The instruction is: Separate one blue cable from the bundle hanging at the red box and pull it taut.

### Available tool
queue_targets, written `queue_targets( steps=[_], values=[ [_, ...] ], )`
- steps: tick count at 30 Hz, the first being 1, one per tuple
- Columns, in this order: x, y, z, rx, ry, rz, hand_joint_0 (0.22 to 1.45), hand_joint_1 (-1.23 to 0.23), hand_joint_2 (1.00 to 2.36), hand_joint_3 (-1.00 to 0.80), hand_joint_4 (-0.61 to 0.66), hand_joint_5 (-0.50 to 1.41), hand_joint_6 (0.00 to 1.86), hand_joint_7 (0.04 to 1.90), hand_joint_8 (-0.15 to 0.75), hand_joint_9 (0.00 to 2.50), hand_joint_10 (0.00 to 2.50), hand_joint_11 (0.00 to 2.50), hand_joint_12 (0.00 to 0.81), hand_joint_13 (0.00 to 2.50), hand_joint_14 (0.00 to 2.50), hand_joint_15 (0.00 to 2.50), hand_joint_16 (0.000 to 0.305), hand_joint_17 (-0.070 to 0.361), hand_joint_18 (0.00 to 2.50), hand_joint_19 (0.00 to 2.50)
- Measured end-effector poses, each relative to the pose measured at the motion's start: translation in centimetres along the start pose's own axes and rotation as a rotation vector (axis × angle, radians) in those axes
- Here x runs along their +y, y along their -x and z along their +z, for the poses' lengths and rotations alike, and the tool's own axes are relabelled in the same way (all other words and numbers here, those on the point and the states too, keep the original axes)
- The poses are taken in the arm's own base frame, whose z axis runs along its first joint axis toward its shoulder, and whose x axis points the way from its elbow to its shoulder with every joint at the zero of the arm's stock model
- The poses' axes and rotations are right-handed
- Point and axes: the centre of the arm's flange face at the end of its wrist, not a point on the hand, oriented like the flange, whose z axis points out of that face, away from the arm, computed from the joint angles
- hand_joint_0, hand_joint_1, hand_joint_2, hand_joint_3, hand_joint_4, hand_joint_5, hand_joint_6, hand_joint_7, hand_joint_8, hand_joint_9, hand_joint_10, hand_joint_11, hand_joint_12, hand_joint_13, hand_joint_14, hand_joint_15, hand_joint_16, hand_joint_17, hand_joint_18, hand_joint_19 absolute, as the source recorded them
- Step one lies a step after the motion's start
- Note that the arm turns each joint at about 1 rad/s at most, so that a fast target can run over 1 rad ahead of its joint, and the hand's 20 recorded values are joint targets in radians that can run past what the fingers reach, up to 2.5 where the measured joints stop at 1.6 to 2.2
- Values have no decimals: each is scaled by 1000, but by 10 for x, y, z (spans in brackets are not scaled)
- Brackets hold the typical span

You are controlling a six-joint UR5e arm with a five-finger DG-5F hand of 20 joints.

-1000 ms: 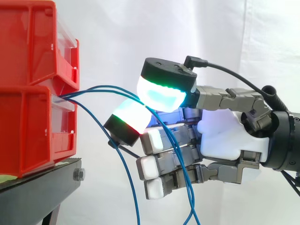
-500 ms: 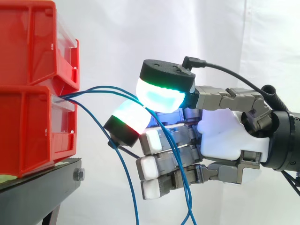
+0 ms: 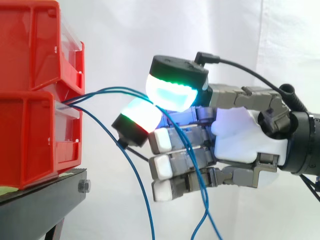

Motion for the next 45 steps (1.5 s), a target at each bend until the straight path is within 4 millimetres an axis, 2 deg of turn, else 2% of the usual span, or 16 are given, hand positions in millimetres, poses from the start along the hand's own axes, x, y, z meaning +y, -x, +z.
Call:
queue_targets(
  steps=[5, 6, 11, 15, 20, 23, 29, 34, 37, 45],
  values=[
    [8, 0, 0, -6, 4, -1, 734, -644, 1000, 87, 207, -62, 540, 1423, 309, 995, 13, 554, 395, 1056, 14, 475, 48, 108, 935, 416],
    [9, 0, 0, -7, 3, -1, 709, -629, 1052, 60, 217, -62, 542, 1427, 312, 1001, 11, 553, 403, 1055, 14, 470, 49, 111, 956, 394],
    [10, -1, -1, -9, -1, -1, 668, -595, 1104, 27, 227, -63, 550, 1409, 329, 995, 10, 550, 414, 1055, 13, 457, 53, 119, 987, 367],
    [10, -1, -1, -10, -1, -1, 660, -576, 1097, 31, 228, -73, 586, 1393, 341, 983, 10, 571, 424, 1046, 13, 455, 54, 122, 996, 360],
    [10, -1, -1, -11, -1, -1, 652, -568, 1000, 32, 251, -98, 661, 1258, 354, 977, 10, 606, 437, 1046, 14, 454, 56, 125, 1005, 343],
    [10, -2, -1, -10, -1, -2, 634, -599, 1006, -43, 257, -105, 675, 1228, 354, 964, 10, 621, 435, 1036, 14, 455, 55, 124, 994, 338],
    [10, -1, -1, -13, 0, -4, 611, -620, 1018, -191, 194, -118, 711, 1240, 318, 933, 16, 654, 394, 993, 16, 497, 46, 104, 904, 405],
    [9, -1, -1, -18, -2, -4, 628, -622, 1005, -445, 182, -116, 726, 1221, 320, 945, 13, 657, 387, 1010, 16, 490, 44, 100, 904, 401],
    [9, -1, -1, -19, -3, -2, 625, -623, 1000, -500, 187, -115, 728, 1221, 321, 955, 13, 654, 386, 1015, 16, 496, 44, 99, 911, 407],
    [10, -1, -1, -19, 0, -3, 630, -697, 1000, -500, 209, -115, 752, 1209, 318, 957, 15, 657, 387, 1028, 18, 503, 44, 98, 913, 404]
  ],
)
